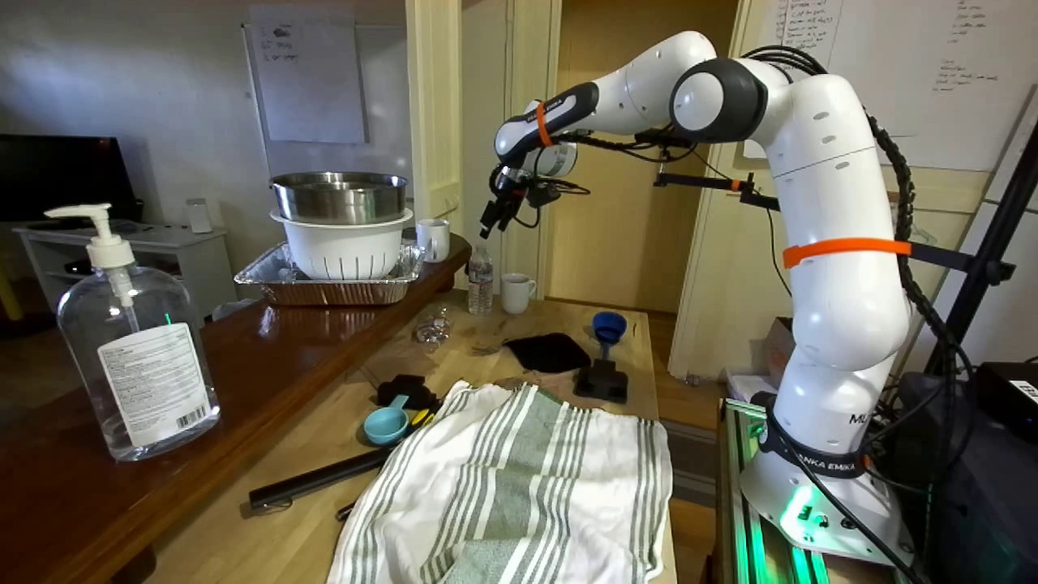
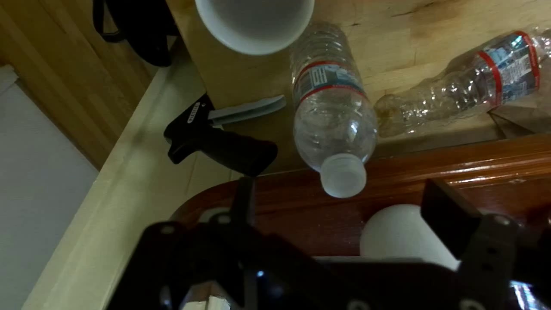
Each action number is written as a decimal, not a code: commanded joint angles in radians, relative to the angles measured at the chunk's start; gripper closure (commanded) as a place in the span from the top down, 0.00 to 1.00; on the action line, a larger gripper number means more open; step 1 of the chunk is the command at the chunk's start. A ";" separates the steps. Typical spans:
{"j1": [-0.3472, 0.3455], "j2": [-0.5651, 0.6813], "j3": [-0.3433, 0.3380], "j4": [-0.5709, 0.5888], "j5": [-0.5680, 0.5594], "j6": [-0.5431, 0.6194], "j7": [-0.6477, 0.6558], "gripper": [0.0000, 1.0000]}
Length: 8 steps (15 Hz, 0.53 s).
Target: Put the white water bottle inside the mug.
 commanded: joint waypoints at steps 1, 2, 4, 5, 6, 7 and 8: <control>-0.030 0.039 0.036 0.035 0.008 0.013 -0.044 0.91; -0.030 0.045 0.040 0.039 0.004 0.013 -0.050 0.84; -0.029 0.058 0.047 0.049 -0.001 0.012 -0.054 0.88; -0.028 0.064 0.049 0.054 -0.003 0.008 -0.057 0.86; -0.026 0.069 0.051 0.057 -0.007 0.005 -0.058 0.82; -0.025 0.074 0.054 0.061 -0.009 0.004 -0.060 0.82; -0.025 0.079 0.056 0.065 -0.011 0.005 -0.060 0.76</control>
